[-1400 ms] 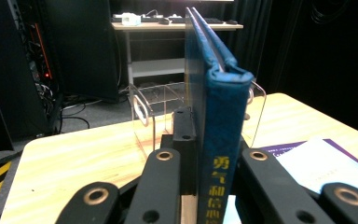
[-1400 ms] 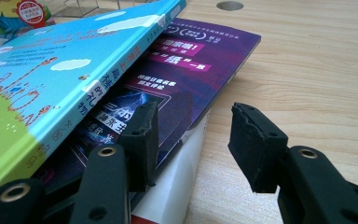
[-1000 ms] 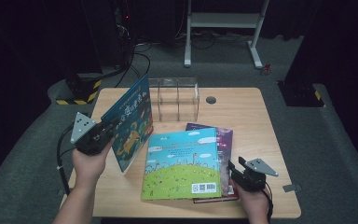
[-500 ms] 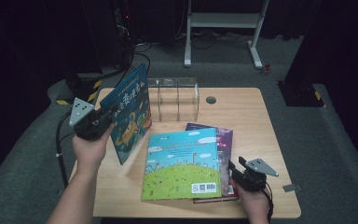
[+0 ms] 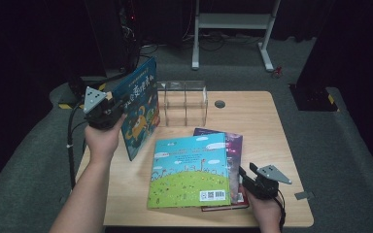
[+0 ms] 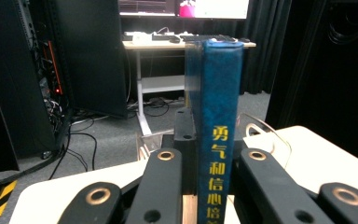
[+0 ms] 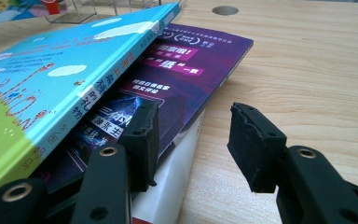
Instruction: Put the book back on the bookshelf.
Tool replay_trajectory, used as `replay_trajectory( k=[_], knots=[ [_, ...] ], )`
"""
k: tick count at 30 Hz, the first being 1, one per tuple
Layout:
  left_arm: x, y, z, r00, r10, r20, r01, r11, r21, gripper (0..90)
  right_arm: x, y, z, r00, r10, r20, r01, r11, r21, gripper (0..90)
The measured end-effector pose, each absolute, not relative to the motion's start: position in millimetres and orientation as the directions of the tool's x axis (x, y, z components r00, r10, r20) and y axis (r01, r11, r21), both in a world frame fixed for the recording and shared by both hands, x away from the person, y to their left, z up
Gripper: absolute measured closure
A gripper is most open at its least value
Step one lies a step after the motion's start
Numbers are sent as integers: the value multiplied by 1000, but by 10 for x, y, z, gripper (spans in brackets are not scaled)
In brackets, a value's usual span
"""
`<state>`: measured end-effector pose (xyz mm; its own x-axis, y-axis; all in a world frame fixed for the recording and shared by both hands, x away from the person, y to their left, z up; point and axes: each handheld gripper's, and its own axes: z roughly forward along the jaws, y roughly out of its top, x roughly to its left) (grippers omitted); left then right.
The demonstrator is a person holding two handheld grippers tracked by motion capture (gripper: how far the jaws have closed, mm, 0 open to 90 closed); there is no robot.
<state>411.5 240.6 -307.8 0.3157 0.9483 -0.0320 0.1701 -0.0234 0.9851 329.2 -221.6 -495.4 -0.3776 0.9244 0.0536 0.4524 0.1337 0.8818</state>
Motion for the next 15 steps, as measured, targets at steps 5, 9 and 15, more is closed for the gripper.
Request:
replay_trajectory(
  k=[5,9,15],
  knots=[
    [4249,2320,-3066,308,951,-9,164,-43,986,834,3288,-2237,-4954,-375,925,60,452,125,883,531],
    [4358,2272,-3063,295,955,-10,156,-38,987,834,3284,-2249,-4954,-372,926,63,453,122,883,532],
    [4521,2216,-3072,284,959,1,150,-45,988,834,3277,-2259,-4954,-371,926,63,449,120,885,534]
  ],
)
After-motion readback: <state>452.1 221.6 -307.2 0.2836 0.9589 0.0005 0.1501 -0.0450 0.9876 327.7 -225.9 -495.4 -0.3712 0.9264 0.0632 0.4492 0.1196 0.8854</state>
